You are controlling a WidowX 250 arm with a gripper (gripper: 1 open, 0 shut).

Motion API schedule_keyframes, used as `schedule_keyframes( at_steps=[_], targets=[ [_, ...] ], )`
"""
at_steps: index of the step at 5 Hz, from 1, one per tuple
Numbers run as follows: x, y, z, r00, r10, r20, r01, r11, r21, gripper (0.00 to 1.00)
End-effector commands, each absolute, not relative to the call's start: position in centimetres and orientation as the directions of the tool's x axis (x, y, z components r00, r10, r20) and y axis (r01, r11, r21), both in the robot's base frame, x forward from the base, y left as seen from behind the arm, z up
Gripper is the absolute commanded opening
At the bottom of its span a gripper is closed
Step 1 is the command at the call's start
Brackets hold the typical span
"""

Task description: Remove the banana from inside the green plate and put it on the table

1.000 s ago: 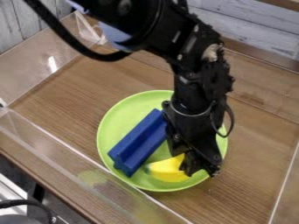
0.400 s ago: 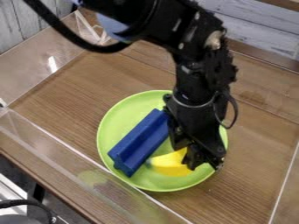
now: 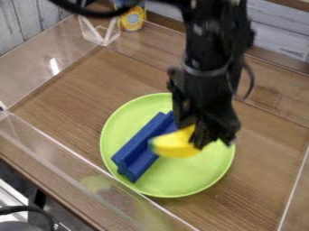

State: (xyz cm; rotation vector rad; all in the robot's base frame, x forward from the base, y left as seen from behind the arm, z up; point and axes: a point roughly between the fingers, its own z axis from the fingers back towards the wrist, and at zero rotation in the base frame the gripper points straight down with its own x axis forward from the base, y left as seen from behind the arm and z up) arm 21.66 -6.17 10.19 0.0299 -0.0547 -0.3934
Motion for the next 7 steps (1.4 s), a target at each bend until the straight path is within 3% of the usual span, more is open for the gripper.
schedule_keyframes(
  at_steps=[1,3,4,7],
  targets=[
    [22.7,-4.5,14.2,0.936,-0.340,0.089,0.334,0.939,0.077,0.00],
    [24.1,1.4,17.1,0.949,-0.298,0.103,0.283,0.950,0.135,0.00],
    [24.1,4.2,16.7,0.946,-0.300,0.121,0.281,0.948,0.148,0.00],
    [25.7,5.4,12.2,0.937,-0.310,0.160,0.287,0.946,0.152,0.00]
  ],
)
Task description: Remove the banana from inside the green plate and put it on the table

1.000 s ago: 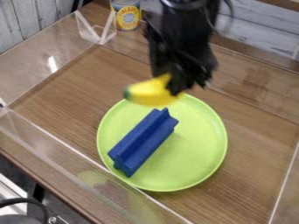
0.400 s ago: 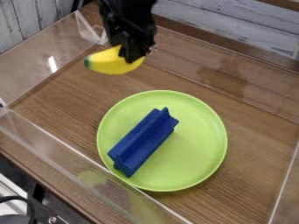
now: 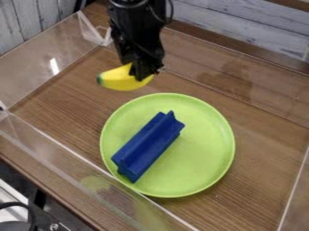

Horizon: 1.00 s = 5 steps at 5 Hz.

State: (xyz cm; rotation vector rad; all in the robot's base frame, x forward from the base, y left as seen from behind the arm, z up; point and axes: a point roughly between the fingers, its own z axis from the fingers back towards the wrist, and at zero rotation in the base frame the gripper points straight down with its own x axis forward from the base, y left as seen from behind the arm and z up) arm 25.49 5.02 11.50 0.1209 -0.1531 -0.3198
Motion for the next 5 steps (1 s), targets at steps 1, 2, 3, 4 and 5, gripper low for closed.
schedule_keyframes(
  at_steps=[1,2,3,4,5],
  targets=[
    [26.5,5.4,11.6,0.931,-0.322,0.171,0.296,0.941,0.161,0.00],
    [27.2,5.9,10.9,0.925,-0.336,0.177,0.308,0.936,0.169,0.00],
    [27.7,6.5,10.4,0.918,-0.354,0.178,0.324,0.930,0.175,0.00],
    [28.1,6.8,9.9,0.910,-0.373,0.180,0.342,0.922,0.180,0.00],
    [28.6,7.1,9.4,0.903,-0.388,0.184,0.356,0.916,0.187,0.00]
  ],
)
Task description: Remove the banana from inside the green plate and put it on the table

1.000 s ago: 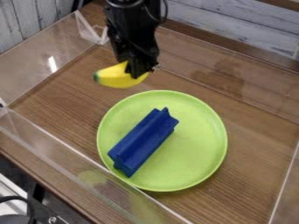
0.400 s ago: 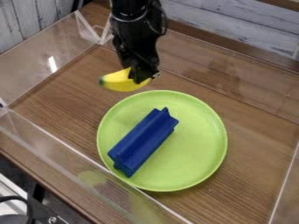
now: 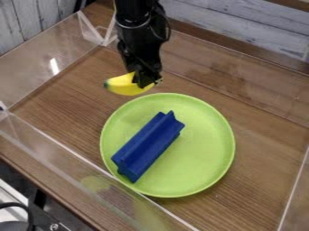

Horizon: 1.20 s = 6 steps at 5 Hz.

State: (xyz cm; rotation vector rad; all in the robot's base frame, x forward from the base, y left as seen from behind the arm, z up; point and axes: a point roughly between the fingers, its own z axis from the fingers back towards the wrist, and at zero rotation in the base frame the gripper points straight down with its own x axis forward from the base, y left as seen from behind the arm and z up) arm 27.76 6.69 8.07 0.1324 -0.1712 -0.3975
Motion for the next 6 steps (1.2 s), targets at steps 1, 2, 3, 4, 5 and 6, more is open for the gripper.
schedule_keyframes(
  at_steps=[1,2,3,4,5,6],
  targets=[
    [29.0,7.4,9.1,0.896,-0.403,0.186,0.369,0.909,0.193,0.00],
    [29.4,7.7,8.7,0.890,-0.415,0.190,0.378,0.904,0.201,0.00],
    [29.7,8.0,8.4,0.884,-0.428,0.188,0.391,0.897,0.205,0.00],
    [30.1,8.3,8.0,0.879,-0.439,0.187,0.401,0.892,0.208,0.00],
    [30.3,8.7,7.7,0.873,-0.451,0.186,0.413,0.886,0.211,0.00],
    [30.7,9.1,7.5,0.871,-0.453,0.189,0.414,0.885,0.212,0.00]
  ],
)
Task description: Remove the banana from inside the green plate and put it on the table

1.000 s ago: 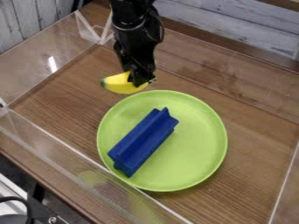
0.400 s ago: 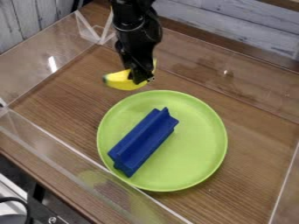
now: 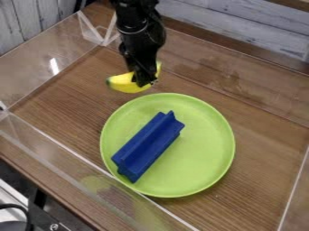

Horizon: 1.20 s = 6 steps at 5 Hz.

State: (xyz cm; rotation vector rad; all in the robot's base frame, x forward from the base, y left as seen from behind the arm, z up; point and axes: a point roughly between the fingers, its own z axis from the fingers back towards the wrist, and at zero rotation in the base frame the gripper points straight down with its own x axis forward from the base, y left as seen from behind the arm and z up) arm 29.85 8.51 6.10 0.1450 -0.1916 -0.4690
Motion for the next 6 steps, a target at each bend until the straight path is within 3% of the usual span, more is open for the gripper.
schedule_keyframes(
  at_steps=[1,2,6],
  targets=[
    [30.9,9.5,7.2,0.870,-0.454,0.191,0.415,0.885,0.212,0.00],
    [31.0,9.8,7.0,0.871,-0.453,0.192,0.414,0.886,0.211,1.00],
    [32.0,9.9,7.2,0.865,-0.457,0.206,0.416,0.884,0.215,1.00]
  ],
)
